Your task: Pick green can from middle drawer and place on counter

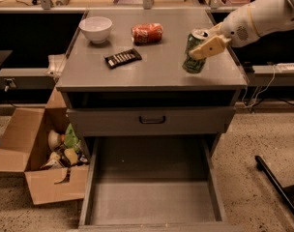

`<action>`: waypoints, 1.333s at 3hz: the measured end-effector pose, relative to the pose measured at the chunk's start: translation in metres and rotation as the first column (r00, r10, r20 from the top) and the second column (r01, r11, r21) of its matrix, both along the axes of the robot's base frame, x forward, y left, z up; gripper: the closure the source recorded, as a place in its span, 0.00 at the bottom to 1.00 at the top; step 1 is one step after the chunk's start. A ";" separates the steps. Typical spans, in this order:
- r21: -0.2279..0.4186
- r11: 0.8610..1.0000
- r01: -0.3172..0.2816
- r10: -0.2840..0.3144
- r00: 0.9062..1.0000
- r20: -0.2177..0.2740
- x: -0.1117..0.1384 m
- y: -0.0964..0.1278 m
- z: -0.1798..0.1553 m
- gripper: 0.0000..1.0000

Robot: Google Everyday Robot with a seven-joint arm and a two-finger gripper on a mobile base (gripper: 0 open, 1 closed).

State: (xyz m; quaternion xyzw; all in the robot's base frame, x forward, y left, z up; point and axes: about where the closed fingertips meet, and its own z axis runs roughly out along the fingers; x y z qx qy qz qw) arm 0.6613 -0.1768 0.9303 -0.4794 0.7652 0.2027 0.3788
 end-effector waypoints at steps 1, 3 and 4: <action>0.014 0.999 0.031 -0.031 0.999 -0.037 0.028 0.002 -0.002 1.00; 0.007 0.999 0.041 -0.040 0.997 -0.070 0.061 0.009 -0.022 1.00; -0.004 1.000 0.028 -0.028 0.998 -0.062 0.068 0.012 -0.029 1.00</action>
Offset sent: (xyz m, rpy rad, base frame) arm 0.0742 -0.0015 -0.0087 0.0183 0.1016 -0.0695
